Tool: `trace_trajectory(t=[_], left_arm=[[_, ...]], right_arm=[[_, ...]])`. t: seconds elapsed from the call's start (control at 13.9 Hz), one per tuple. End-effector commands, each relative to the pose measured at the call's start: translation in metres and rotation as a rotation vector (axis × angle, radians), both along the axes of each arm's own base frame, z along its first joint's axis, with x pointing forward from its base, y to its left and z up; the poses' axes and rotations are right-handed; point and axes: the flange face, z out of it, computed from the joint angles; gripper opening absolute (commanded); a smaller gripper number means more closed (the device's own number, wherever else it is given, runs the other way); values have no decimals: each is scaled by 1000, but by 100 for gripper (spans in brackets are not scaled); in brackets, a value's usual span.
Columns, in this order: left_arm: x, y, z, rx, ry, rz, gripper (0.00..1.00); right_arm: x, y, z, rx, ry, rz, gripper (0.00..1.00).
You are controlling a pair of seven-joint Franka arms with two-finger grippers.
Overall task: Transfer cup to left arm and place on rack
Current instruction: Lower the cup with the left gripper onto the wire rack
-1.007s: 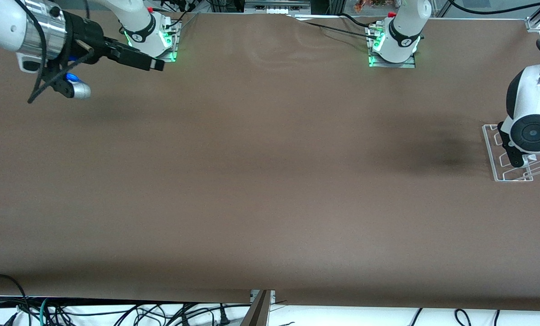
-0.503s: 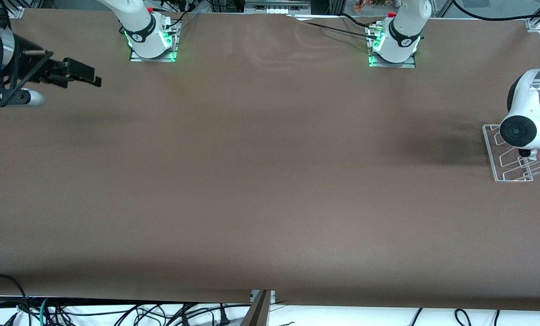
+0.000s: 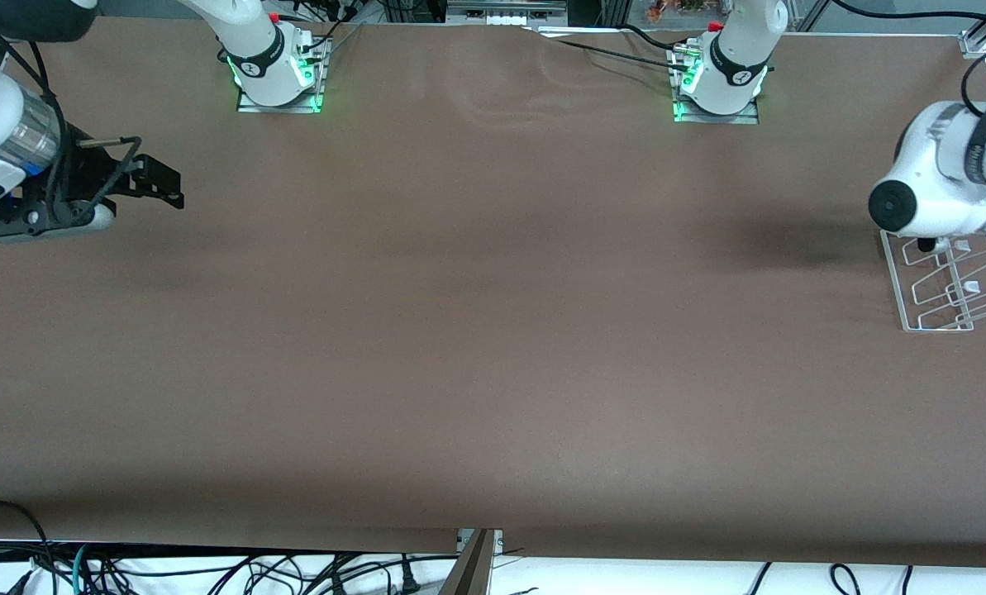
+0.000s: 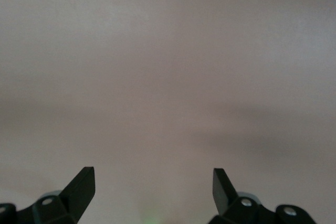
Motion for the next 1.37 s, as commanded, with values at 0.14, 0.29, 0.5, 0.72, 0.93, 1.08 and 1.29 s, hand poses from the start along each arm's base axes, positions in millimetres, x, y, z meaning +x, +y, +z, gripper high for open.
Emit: trace_trajectory(t=[0.14,0.29,0.5,0.72,0.93,1.08,1.29], left_arm=[[-51,-20,-19,71,-30,-101,0],[-59,-22,-30,91,-48,-134,0],[-62,-23,-40,94,-67,-195,0],[-64,-16,-42,77,-74,-203,0],[-66,-3,-42,85,-66,-224,0],[-71,9,-44,70,-65,-230,0],[-77,10,-54,58,-86,-236,0]], right_arm=[[-7,4,12,-29,-40,15,99],[-8,12,17,-64,-49,-51,99],[-8,9,18,-68,-51,-69,99],[-6,8,17,-66,-56,-13,99],[1,9,31,-72,-85,-15,99],[4,7,34,-76,-99,-16,99],[8,11,32,-77,-93,-12,99]])
